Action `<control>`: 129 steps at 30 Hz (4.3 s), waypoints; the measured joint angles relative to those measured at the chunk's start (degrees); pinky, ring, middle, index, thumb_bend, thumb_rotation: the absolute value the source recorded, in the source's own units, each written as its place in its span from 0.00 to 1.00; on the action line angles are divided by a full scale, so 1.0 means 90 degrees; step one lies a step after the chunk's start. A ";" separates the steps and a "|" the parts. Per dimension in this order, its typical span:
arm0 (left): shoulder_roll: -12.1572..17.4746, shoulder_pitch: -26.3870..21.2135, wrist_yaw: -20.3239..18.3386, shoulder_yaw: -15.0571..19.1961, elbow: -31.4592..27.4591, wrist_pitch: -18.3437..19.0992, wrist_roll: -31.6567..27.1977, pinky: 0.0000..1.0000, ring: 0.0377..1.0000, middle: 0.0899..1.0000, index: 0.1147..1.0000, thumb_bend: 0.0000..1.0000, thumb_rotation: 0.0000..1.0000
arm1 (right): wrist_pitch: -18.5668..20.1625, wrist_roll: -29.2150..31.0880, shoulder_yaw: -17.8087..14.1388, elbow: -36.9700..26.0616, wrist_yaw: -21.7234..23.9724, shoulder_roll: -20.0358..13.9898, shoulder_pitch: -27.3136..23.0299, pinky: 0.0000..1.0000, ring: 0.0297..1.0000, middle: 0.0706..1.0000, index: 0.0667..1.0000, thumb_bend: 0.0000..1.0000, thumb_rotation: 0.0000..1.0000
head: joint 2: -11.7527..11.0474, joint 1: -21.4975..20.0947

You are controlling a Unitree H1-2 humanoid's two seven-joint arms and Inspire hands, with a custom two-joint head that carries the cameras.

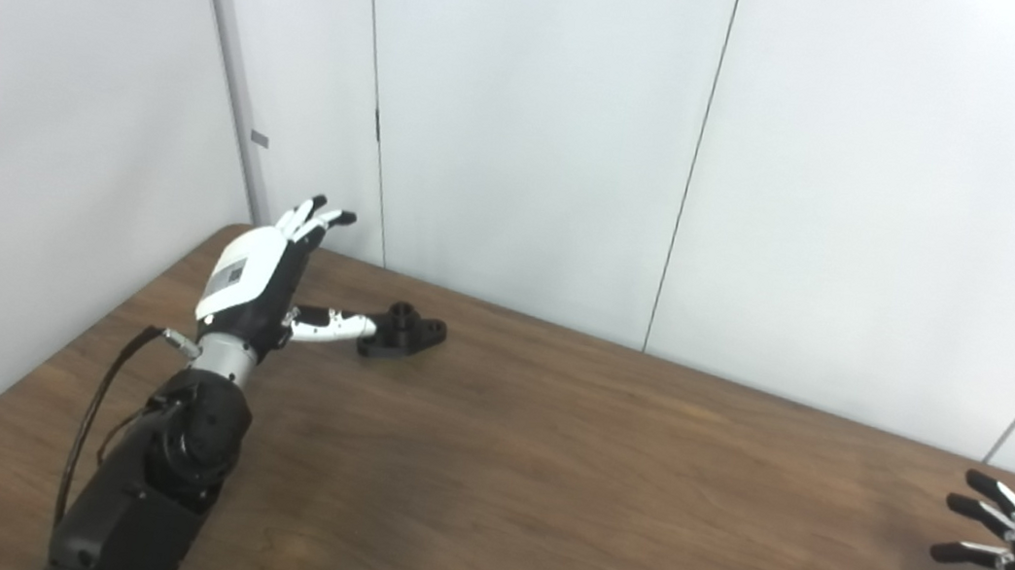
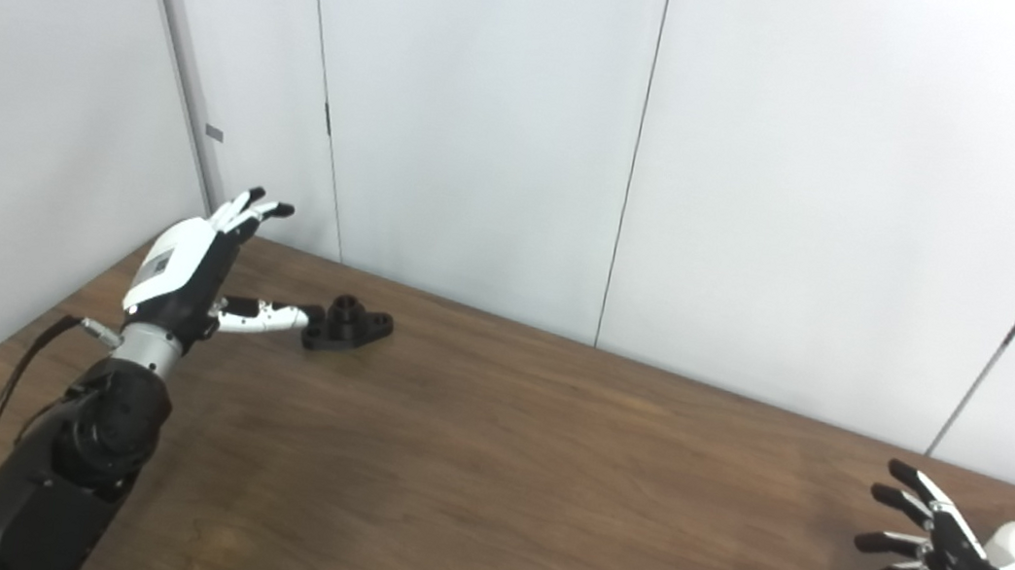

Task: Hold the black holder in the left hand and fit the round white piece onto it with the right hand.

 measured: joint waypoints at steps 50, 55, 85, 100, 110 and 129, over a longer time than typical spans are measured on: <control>0.0002 -0.1228 0.0967 -0.1162 0.3579 -0.0342 -0.0466 1.00 1.00 1.00 0.77 0.94 0.33 | 0.0221 0.0036 -0.0102 -0.0233 0.0015 -0.0063 0.0008 0.46 0.61 0.79 0.85 0.69 0.21 | 0.0137 -0.0273; -0.0095 -0.1341 0.1053 -0.1259 0.3718 -0.0342 -0.0468 1.00 1.00 1.00 0.77 0.93 0.32 | 0.0223 0.0033 -0.0103 -0.0250 0.0017 -0.0079 0.0011 0.46 0.62 0.79 0.85 0.68 0.19 | 0.0176 -0.0351; -0.0173 -0.1529 0.1250 -0.1551 0.4148 -0.0722 -0.0706 1.00 1.00 1.00 0.73 0.89 0.24 | 0.0457 0.0153 -0.0256 -0.0650 0.0194 -0.0291 0.0142 0.48 0.62 0.79 0.84 0.69 0.21 | 0.0322 -0.0459; -0.0162 -0.1637 0.0800 -0.1515 0.4392 -0.1517 -0.1442 1.00 1.00 1.00 0.43 0.53 0.05 | 0.0506 0.0146 -0.0280 -0.0727 0.0194 -0.0290 0.0207 0.47 0.62 0.79 0.84 0.69 0.23 | 0.0361 -0.0488; -0.0262 -0.1629 0.0749 -0.1553 0.4547 -0.1998 -0.1569 1.00 1.00 1.00 0.42 0.52 0.06 | 0.0613 0.0150 -0.0306 -0.0753 0.0194 -0.0290 0.0220 0.48 0.62 0.79 0.85 0.67 0.20 | 0.0381 -0.0469; -0.0285 -0.1303 0.0707 -0.1803 0.4057 -0.2389 -0.1567 1.00 1.00 1.00 0.42 0.52 0.06 | 0.0616 0.0152 -0.0297 -0.0740 0.0192 -0.0236 0.0212 0.49 0.62 0.80 0.85 0.65 0.18 | 0.0420 -0.0771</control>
